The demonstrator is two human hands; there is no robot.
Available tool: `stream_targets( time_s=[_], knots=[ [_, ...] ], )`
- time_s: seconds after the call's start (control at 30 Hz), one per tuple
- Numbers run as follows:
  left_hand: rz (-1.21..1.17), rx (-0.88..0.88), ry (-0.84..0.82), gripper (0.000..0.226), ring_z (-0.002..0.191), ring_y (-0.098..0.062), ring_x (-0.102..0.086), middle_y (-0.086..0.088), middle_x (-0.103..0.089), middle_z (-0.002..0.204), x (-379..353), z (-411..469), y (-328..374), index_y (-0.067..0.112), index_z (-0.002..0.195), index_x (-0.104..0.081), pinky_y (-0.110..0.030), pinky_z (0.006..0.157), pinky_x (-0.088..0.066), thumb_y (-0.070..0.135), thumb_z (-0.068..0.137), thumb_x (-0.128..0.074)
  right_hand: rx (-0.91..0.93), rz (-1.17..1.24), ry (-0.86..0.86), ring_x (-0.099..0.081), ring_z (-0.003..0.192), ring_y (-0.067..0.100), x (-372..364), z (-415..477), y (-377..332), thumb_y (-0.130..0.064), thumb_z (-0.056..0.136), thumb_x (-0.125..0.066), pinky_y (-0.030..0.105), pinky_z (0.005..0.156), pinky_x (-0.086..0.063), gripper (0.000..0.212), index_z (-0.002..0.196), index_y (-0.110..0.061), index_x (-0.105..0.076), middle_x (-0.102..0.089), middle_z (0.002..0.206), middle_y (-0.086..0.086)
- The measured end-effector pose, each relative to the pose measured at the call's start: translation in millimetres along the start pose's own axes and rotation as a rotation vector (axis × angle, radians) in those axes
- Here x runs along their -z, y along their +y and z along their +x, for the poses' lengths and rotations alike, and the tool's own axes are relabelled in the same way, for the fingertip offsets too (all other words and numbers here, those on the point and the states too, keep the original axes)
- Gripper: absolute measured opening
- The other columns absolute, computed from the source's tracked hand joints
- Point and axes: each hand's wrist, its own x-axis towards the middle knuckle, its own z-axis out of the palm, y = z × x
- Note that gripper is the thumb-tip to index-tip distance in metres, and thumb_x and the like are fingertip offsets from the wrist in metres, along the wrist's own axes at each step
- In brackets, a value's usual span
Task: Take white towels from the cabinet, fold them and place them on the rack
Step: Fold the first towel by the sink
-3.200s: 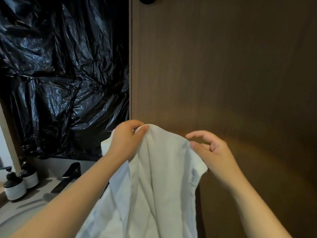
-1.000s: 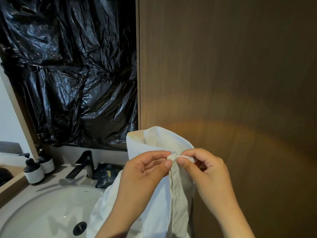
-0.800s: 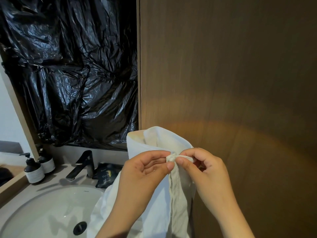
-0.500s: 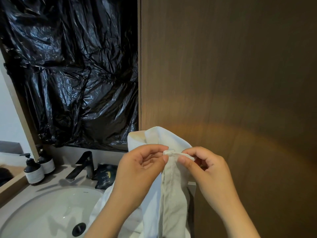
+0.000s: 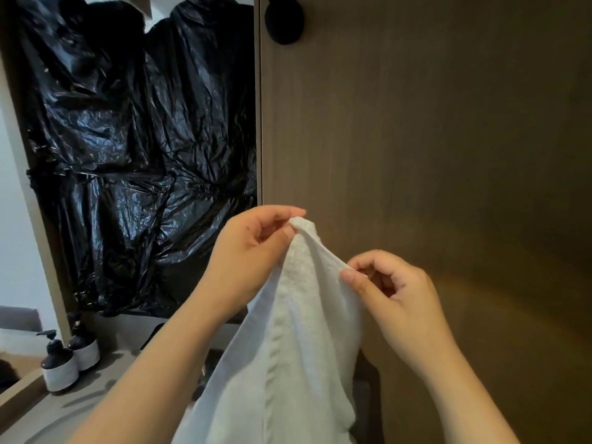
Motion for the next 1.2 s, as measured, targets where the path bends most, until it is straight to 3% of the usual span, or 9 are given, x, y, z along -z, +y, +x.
stream_targets(
  time_s=[0.2,0.37,0.5,0.6,0.7,0.8,0.93,1.1,1.2],
  knots=[
    [0.031,-0.063,-0.022,0.023,0.093,-0.013,-0.070,-0.002,-0.074,0.098,1.0,9.7,13.5,0.014,0.110,-0.069,-0.027,0.083,-0.056,0.003,0.094,-0.056,-0.010,0.025,0.044,-0.061,0.089,0.003,0.2,12.3,-9.5,-0.053,0.082,-0.057,0.015,0.067,-0.052,0.023,0.082,-0.034,-0.069,-0.065,0.086,-0.020],
    [0.027,-0.078,-0.027,0.023,0.091,-0.015,-0.069,-0.003,-0.074,0.098,6.0,8.9,18.3,0.013,0.111,-0.069,-0.031,0.084,-0.056,0.004,0.093,-0.057,-0.067,0.234,-0.026,-0.060,0.103,0.001,-3.6,25.3,-12.0,-0.050,0.079,-0.062,0.029,0.087,-0.049,0.021,0.079,-0.031,-0.071,-0.067,0.104,-0.025],
    [0.014,-0.061,-0.023,0.023,0.091,-0.018,-0.070,-0.005,-0.074,0.097,8.9,4.7,15.3,0.012,0.111,-0.068,-0.035,0.085,-0.057,0.003,0.093,-0.056,-0.087,0.411,-0.134,-0.066,0.099,0.004,-15.1,27.1,-16.0,-0.045,0.080,-0.068,0.019,0.074,-0.054,0.015,0.078,-0.030,-0.072,-0.070,0.107,-0.020],
    [-0.013,-0.031,-0.032,0.023,0.089,-0.018,-0.070,-0.007,-0.074,0.095,9.1,0.9,11.7,0.010,0.112,-0.068,-0.035,0.085,-0.058,0.002,0.093,-0.056,-0.090,0.505,-0.174,-0.067,0.099,0.005,-20.5,27.6,-18.0,-0.043,0.077,-0.071,0.014,0.073,-0.052,0.012,0.073,-0.032,-0.072,-0.071,0.109,-0.016],
    [-0.031,0.003,-0.031,0.023,0.089,-0.018,-0.070,-0.006,-0.074,0.095,10.3,-2.3,6.7,0.012,0.112,-0.067,-0.033,0.083,-0.057,0.004,0.093,-0.057,-0.128,0.558,-0.193,-0.067,0.082,0.006,-20.7,29.3,-15.8,-0.050,0.071,-0.067,0.015,0.066,-0.050,0.020,0.071,-0.030,-0.070,-0.072,0.096,-0.009],
    [-0.026,0.031,-0.010,0.023,0.089,-0.020,-0.071,-0.006,-0.075,0.094,10.1,-6.3,1.7,0.014,0.111,-0.068,-0.034,0.084,-0.057,0.005,0.092,-0.059,-0.134,0.502,-0.184,-0.059,0.068,0.007,-21.5,29.5,-10.5,-0.054,0.070,-0.063,0.017,0.061,-0.049,0.027,0.071,-0.027,-0.068,-0.065,0.076,-0.006],
    [-0.019,0.055,0.045,0.021,0.090,-0.032,-0.071,-0.014,-0.074,0.091,8.3,-11.6,-5.9,0.017,0.107,-0.068,-0.045,0.087,-0.057,0.006,0.091,-0.061,-0.104,0.413,-0.182,-0.057,0.065,0.002,-23.3,25.9,-4.4,-0.045,0.078,-0.064,0.013,0.060,-0.046,0.020,0.066,-0.030,-0.066,-0.062,0.069,-0.010],
    [0.029,0.101,0.088,0.015,0.081,-0.026,-0.071,-0.014,-0.074,0.086,5.2,-17.2,-17.0,0.018,0.101,-0.068,-0.037,0.079,-0.054,0.010,0.089,-0.065,-0.082,0.211,-0.165,-0.052,0.058,0.002,-23.2,16.8,10.5,-0.025,0.095,-0.060,0.013,0.054,-0.042,0.031,0.064,-0.027,-0.063,-0.058,0.062,-0.009],
    [0.076,0.145,0.060,0.019,0.085,-0.017,-0.071,-0.010,-0.074,0.089,3.2,-20.8,-22.4,0.025,0.105,-0.069,-0.035,0.085,-0.053,0.021,0.086,-0.068,-0.089,0.185,-0.118,-0.052,0.059,0.004,-25.9,12.1,16.7,-0.025,0.094,-0.059,0.014,0.055,-0.044,0.026,0.068,-0.022,-0.063,-0.058,0.063,-0.006]
  ],
)
